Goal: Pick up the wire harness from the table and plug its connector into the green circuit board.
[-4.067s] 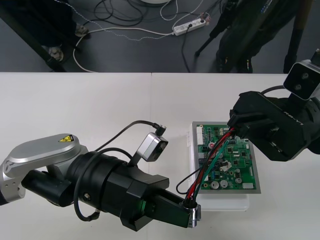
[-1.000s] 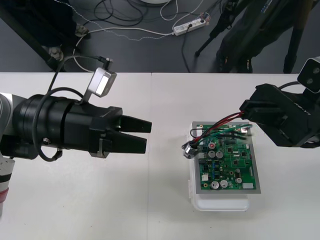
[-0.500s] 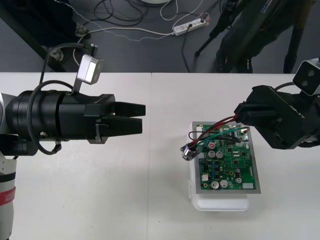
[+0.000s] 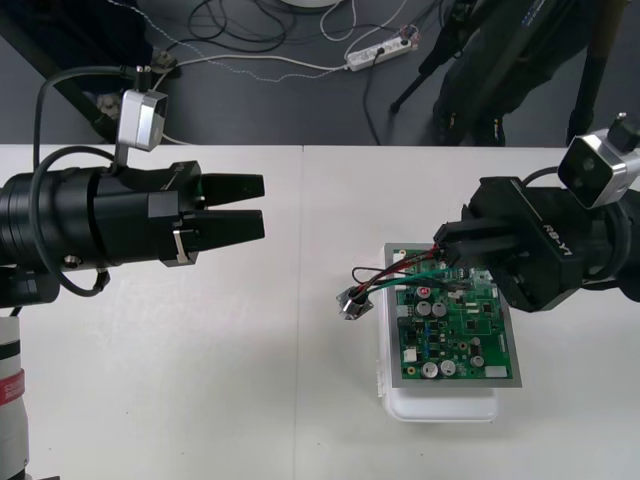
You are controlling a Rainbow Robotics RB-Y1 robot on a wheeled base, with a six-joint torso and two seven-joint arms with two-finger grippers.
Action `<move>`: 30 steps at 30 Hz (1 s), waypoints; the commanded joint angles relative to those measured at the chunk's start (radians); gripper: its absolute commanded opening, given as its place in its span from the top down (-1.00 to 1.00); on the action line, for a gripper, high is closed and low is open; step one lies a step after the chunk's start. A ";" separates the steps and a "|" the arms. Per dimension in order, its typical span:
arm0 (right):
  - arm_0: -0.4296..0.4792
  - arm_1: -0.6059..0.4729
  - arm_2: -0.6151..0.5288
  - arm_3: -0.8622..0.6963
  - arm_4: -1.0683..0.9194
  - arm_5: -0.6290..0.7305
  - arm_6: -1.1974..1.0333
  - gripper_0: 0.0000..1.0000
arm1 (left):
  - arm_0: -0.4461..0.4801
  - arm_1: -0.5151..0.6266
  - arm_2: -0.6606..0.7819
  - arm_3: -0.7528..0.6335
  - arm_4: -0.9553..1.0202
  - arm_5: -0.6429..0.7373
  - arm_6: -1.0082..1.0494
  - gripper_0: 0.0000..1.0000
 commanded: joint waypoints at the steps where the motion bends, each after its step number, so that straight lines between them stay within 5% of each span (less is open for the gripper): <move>1: 0.037 0.015 -0.031 -0.083 0.040 -0.004 0.020 1.00 | -0.024 0.026 0.030 -0.037 0.025 -0.032 -0.121 -1.00; 30: 0.164 0.032 -0.017 -0.368 0.230 0.445 0.023 1.00 | 0.093 0.025 0.016 -0.037 0.012 -0.032 -0.582 -1.00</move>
